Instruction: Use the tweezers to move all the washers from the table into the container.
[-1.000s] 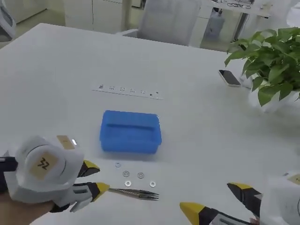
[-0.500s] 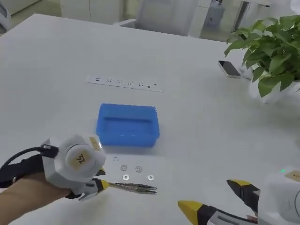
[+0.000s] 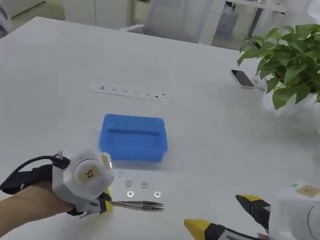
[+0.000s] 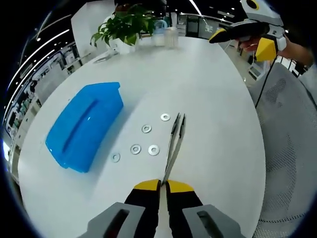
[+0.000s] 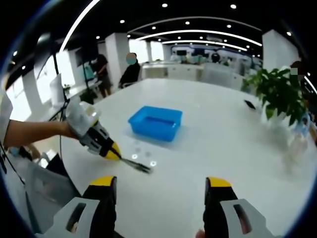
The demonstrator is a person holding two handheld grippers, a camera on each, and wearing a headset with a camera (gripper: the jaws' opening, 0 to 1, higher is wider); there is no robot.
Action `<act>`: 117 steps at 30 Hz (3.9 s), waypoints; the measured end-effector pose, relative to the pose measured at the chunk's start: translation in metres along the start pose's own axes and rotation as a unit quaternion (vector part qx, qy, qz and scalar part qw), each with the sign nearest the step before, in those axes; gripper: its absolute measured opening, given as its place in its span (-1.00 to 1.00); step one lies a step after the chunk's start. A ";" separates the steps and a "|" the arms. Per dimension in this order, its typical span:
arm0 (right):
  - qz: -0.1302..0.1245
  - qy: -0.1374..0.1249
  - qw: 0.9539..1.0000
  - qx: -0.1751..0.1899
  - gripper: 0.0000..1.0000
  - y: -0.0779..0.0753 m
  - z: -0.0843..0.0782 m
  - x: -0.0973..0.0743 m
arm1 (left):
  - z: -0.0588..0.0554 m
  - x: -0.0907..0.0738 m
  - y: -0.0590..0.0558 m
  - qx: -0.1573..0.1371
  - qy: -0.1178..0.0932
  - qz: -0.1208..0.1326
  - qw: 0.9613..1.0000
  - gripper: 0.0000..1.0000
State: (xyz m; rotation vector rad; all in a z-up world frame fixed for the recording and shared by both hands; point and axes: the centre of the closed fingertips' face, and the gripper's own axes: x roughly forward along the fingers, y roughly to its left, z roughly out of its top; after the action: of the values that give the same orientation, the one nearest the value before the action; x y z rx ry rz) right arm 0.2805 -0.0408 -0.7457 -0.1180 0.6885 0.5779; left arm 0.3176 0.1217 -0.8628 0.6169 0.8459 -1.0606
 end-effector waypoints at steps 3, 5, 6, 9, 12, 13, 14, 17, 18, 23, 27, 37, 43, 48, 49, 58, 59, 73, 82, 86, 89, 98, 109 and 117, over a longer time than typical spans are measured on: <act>0.000 0.000 1.000 -0.007 0.41 0.004 0.002 -0.002 | -0.001 -0.001 -0.004 0.012 0.002 -0.003 1.000 -1.00; 0.003 -0.002 1.000 -0.009 0.41 0.006 0.005 -0.003 | 0.000 -0.002 -0.008 0.019 0.000 -0.008 1.000 -1.00; 0.004 -0.002 1.000 -0.011 0.41 0.008 0.006 -0.003 | 0.001 -0.003 -0.010 0.022 -0.001 -0.009 1.000 -1.00; 0.004 -0.006 1.000 -0.020 0.41 0.011 0.010 -0.004 | 0.006 -0.010 -0.015 0.033 -0.009 -0.006 0.999 -1.00; 0.008 -0.015 1.000 -0.024 0.41 0.016 0.015 -0.005 | 0.015 -0.019 -0.018 0.018 -0.029 0.003 0.999 -1.00; 0.010 -0.018 0.999 -0.026 0.41 0.019 0.016 -0.005 | 0.018 -0.023 -0.021 0.008 -0.037 0.005 0.999 -1.00; 0.012 -0.020 0.999 -0.026 0.42 0.021 0.017 -0.005 | 0.021 -0.027 -0.023 -0.001 -0.044 0.012 0.999 -1.00; 0.016 -0.021 0.999 -0.031 0.41 0.026 0.017 -0.005 | 0.030 -0.038 -0.028 -0.005 -0.062 0.021 0.998 -1.00; 0.017 -0.022 0.999 -0.032 0.41 0.028 0.017 -0.006 | 0.034 -0.043 -0.031 -0.006 -0.070 0.024 0.997 -1.00; 0.041 -0.046 0.998 -0.027 0.43 0.040 0.022 -0.011 | 0.055 -0.066 -0.043 -0.007 -0.108 0.026 0.994 -1.00; 0.062 -0.039 0.996 -0.050 0.36 0.049 0.019 -0.008 | 0.070 -0.080 -0.055 -0.014 -0.137 0.015 0.990 -1.00; 0.168 0.028 0.970 -0.174 -0.30 0.086 -0.003 0.017 | 0.089 -0.103 -0.074 0.022 -0.154 0.008 0.988 -1.00; 0.222 0.039 0.940 -0.256 -0.37 0.112 0.000 0.028 | 0.098 -0.119 -0.088 0.093 -0.150 -0.005 0.984 -1.00; 0.281 0.029 0.927 -0.246 -0.46 0.135 0.012 0.028 | 0.103 -0.127 -0.096 0.113 -0.141 -0.016 0.983 -1.00; 0.284 0.030 0.923 -0.258 -0.53 0.137 0.012 0.028 | 0.105 -0.128 -0.097 0.118 -0.143 -0.018 0.983 -1.00; 0.280 0.031 0.902 -0.326 -0.79 0.141 0.006 0.030 | 0.112 -0.136 -0.100 0.134 -0.140 -0.027 0.981 -1.00; 0.278 0.030 0.901 -0.331 -0.83 0.140 0.006 0.029 | 0.112 -0.137 -0.100 0.134 -0.142 -0.027 0.980 -1.00; 0.278 0.029 0.910 -0.307 -0.95 0.139 0.013 0.033 | 0.108 -0.144 -0.078 -0.009 -0.192 0.035 0.981 -0.69; 0.249 0.001 0.942 -0.223 -0.95 0.124 0.038 0.048 | 0.074 -0.171 -0.047 -0.164 -0.249 0.175 0.938 0.16; 0.255 -0.014 0.950 -0.181 -0.95 0.120 0.053 0.061 | 0.041 -0.170 -0.045 -0.213 -0.231 0.227 0.922 0.52; 0.252 -0.021 0.953 -0.167 -0.95 0.115 0.062 0.073 | 0.021 -0.172 -0.043 -0.241 -0.226 0.272 0.904 0.64; 0.226 -0.041 0.962 -0.151 -0.94 0.096 0.087 0.117 | -0.004 -0.162 -0.039 -0.288 -0.232 0.319 0.873 0.77; 0.216 -0.045 0.967 -0.130 -0.94 0.086 0.096 0.155 | -0.012 -0.159 -0.036 -0.307 -0.246 0.344 0.853 0.97; 0.235 -0.031 0.959 -0.157 -0.94 0.091 0.086 0.172 | -0.023 -0.157 -0.031 -0.315 -0.225 0.356 0.851 0.97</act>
State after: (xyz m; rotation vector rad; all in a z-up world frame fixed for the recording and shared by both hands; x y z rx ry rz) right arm 0.3870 0.1401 -0.7798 -0.2349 0.5592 1.1441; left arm 0.2442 0.2056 -0.7450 0.0717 0.4323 -0.1832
